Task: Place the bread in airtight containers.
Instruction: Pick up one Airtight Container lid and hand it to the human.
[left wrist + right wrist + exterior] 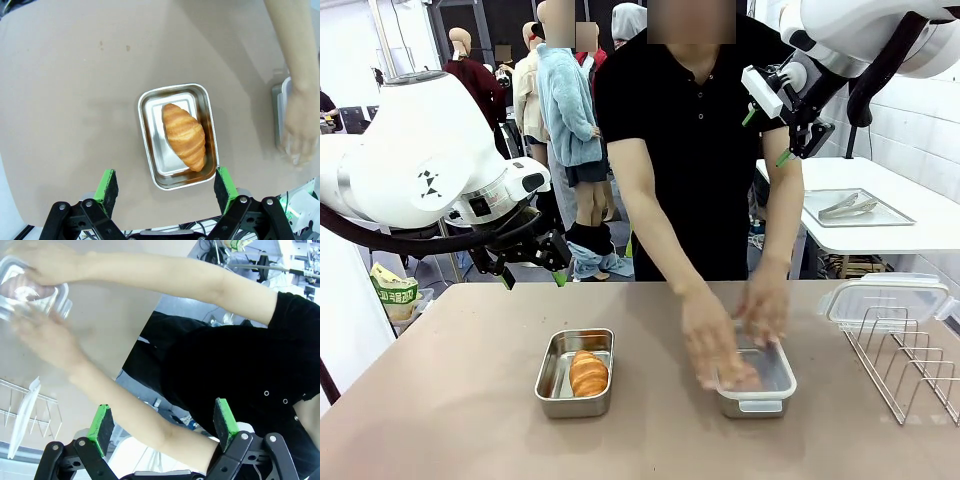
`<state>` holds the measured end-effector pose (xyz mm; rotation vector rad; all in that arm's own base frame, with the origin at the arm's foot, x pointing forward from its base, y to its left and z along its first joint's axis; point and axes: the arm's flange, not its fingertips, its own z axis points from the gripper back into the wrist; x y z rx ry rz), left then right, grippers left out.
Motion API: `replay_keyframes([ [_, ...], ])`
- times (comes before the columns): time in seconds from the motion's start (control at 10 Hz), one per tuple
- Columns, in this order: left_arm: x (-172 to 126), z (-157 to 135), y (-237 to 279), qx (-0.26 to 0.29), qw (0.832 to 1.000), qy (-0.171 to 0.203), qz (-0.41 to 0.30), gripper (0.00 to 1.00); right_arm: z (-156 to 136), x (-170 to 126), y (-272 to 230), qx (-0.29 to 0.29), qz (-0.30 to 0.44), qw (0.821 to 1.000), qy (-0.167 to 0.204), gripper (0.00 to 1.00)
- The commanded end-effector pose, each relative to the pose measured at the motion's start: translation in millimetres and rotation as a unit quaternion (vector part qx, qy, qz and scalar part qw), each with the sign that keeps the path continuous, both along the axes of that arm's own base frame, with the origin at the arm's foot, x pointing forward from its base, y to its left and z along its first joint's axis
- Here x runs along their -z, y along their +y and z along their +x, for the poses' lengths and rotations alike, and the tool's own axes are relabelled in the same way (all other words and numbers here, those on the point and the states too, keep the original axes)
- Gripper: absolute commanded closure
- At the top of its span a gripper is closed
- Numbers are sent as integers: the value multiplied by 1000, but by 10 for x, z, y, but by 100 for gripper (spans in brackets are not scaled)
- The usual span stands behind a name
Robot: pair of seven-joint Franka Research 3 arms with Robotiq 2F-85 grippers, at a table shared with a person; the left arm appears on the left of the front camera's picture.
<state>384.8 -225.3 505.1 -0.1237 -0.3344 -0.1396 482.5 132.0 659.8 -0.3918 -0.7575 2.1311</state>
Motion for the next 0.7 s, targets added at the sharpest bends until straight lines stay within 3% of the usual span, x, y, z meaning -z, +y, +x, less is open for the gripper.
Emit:
replay_keyframes([
  [0.0, -9, 7, 9, -2, 1000, -2, 3, 0, -15, 4, -3, -1, 2, 1000, 1, 0],
  [0.6, -9, 7, 9, -2, 1000, -2, 3, 0, 0, 0, 0, 0, 0, 1000, 0, 0],
])
